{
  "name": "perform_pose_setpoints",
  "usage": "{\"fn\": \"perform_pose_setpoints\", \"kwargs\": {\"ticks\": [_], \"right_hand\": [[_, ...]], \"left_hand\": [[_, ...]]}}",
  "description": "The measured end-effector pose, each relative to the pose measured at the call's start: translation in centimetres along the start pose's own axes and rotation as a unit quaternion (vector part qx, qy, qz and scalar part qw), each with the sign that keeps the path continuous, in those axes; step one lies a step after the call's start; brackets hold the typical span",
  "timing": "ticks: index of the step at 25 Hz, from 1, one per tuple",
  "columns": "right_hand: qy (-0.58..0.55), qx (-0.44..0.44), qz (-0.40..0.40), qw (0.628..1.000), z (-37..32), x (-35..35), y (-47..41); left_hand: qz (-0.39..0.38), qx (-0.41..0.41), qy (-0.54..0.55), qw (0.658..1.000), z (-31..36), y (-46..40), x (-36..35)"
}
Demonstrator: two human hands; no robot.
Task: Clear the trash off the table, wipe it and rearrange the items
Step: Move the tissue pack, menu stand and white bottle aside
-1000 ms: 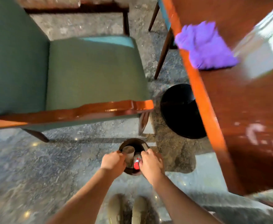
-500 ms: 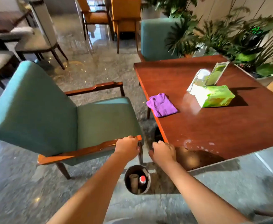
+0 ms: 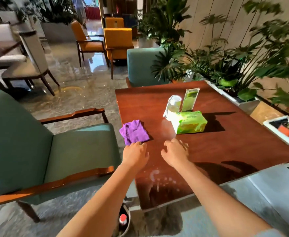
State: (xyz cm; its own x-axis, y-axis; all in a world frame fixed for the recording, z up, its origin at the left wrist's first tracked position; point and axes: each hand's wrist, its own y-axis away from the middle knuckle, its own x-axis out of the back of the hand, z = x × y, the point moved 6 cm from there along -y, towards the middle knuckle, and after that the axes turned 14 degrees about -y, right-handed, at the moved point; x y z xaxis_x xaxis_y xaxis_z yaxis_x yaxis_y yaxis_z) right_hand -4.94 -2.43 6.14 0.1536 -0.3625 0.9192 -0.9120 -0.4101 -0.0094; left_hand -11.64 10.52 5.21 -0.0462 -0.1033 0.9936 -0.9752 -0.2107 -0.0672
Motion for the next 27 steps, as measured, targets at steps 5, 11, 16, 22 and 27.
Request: {"fn": "perform_pose_setpoints", "kwargs": {"ticks": [5, 11, 16, 22, 27], "right_hand": [[0.001, 0.010, 0.003, 1.000, 5.7, 2.5, -4.4], [-0.029, -0.029, 0.034, 0.999, 12.8, 2.8, -6.2], [-0.036, -0.022, 0.030, 0.999, 18.9, 2.5, -8.0], [-0.030, 0.077, -0.024, 0.996, 26.0, 2.6, -15.5], [-0.035, 0.171, -0.076, 0.982, 30.3, 3.6, -21.4]], "left_hand": [[0.025, 0.024, 0.019, 0.999, 4.9, -4.4, 1.4], [0.048, 0.019, 0.059, 0.997, 9.0, -9.4, -1.3], [0.040, 0.009, 0.052, 0.998, 13.3, -12.8, -5.2], [0.033, 0.109, 0.030, 0.993, 19.4, -17.2, -9.4], [0.016, 0.264, 0.074, 0.961, 25.7, -18.5, -10.5]]}}
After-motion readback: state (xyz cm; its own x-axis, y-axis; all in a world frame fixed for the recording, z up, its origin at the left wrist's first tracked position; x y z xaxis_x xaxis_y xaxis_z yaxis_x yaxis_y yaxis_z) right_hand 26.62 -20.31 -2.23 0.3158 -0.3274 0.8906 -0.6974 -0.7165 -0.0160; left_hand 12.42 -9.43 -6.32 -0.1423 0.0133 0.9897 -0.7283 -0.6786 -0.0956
